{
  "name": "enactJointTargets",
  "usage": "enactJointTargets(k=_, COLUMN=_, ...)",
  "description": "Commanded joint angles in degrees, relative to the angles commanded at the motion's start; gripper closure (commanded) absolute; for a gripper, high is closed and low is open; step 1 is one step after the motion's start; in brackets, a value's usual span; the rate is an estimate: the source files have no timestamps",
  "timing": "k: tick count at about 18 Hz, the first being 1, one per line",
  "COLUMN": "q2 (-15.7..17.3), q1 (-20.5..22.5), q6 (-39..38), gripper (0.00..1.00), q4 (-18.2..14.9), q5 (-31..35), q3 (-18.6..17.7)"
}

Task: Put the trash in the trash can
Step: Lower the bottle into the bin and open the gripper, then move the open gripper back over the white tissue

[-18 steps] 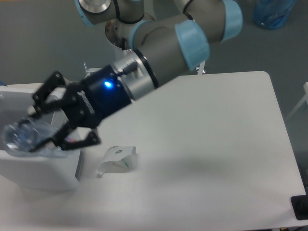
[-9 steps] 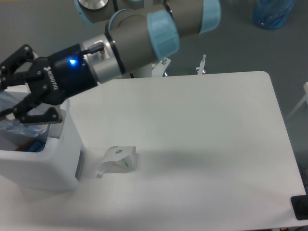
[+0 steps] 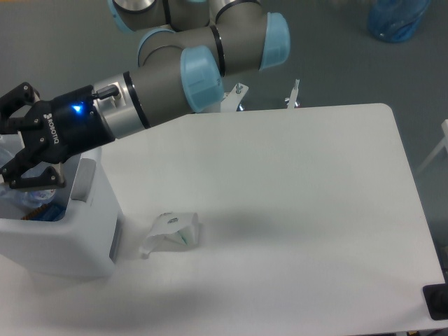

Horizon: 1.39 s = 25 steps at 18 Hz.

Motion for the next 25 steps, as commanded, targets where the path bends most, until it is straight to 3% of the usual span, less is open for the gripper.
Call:
enactJointTargets(k=2, q2=-0.1, q1=0.0, q6=-0.2, gripper=0.00, q4=0.0, q5=0.0, q3=0.0)
enactJointTargets(k=8, q2=-0.3, q1=3.2, q6=-0.3, gripper=0.00, q4=-0.1, q5=0.3, q3=0.4)
enactJointTargets(k=12, q2=-0.6, q1=8.3, q6=0.0, gripper=0.00, q4=-0.1, q5=0.4, q3=0.5)
enactJointTargets(k=16, q2=-3.0, q1=13.4, q6=0.0, gripper=0.00, q4=0.2, q5=0.5, q3=4.2)
enactJointTargets(k=18, q2=-3.9, q1=15.5, q6=0.1, gripper=0.00, q4=0.3, q5=5.1, q3=5.1)
enactJointTargets(k=21, q2=-5.1, q1=17.0, q6=2.0, gripper=0.00, q4=0.3, q5=17.2, q3=4.7)
enactJointTargets(k=25, q2=-8.1, q1=18.5, q6=2.7, gripper=0.00, q4=-0.1, q5=23.5, q3=2.7)
